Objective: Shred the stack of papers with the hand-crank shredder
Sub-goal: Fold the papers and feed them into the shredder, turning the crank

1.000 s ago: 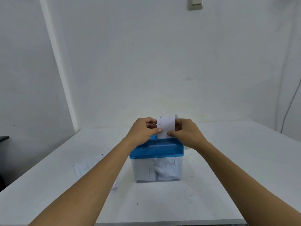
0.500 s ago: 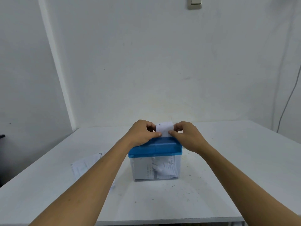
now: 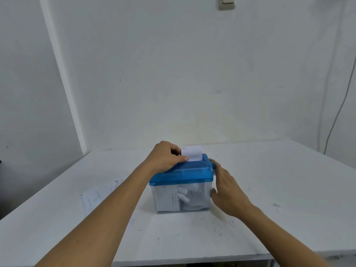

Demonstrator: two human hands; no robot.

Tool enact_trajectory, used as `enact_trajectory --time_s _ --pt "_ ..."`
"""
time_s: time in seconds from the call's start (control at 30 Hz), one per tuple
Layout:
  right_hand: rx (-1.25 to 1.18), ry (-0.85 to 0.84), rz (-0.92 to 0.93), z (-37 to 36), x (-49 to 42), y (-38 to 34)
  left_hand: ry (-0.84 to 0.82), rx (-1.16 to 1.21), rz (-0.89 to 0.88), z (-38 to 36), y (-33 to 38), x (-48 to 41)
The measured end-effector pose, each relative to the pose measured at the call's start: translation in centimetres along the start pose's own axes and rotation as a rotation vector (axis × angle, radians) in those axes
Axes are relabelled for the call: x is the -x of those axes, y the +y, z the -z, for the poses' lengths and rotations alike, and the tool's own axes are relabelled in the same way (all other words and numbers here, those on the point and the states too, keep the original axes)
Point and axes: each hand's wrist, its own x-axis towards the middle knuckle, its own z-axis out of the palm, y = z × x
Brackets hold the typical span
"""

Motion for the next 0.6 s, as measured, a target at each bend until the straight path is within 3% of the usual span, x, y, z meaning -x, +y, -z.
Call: enact_trajectory --time_s 0.1,0.33,0.6 --pt "-0.017 -0.006 -0.019 -0.5 -0.1 0.1 -0.026 -0.042 -0.004 0.0 0.3 0.1" --pt "0.216 -0.116 -0.046 -0.1 -0.4 -0.1 -0.066 -0.072 -0.013 0.1 0.7 0.3" --pt "0.306 -0.064 -0.073 -0.1 0.4 -0.7 -0.019 -0.155 -0.037 -0.8 0.9 1.7"
